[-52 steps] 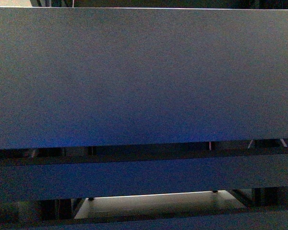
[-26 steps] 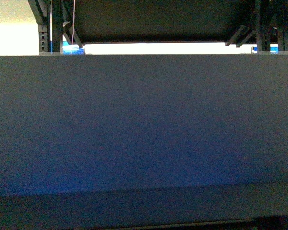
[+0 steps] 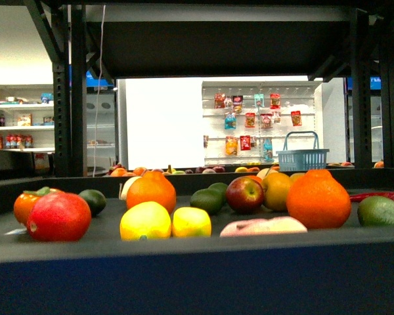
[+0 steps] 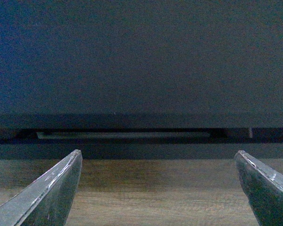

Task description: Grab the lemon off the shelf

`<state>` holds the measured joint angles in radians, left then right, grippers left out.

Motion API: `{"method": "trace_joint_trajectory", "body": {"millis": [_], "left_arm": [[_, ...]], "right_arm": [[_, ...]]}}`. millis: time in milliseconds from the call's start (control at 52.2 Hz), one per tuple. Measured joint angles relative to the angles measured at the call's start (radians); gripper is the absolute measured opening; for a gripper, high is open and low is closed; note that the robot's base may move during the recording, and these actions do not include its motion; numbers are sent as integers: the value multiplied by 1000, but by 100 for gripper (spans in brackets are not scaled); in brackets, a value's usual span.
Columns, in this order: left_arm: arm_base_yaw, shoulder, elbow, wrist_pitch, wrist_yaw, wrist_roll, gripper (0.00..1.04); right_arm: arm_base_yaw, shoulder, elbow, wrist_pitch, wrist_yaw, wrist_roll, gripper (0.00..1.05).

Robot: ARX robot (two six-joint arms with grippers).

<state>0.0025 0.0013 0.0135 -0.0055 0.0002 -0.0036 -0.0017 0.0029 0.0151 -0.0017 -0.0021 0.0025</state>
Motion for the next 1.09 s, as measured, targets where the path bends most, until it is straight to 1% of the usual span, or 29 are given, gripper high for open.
{"method": "trace_joint_trajectory", "body": {"millis": [1092], "left_arm": [[0,0,0,0,-1,0,97]], "right_arm": [[0,0,0,0,0,0,97]]}}
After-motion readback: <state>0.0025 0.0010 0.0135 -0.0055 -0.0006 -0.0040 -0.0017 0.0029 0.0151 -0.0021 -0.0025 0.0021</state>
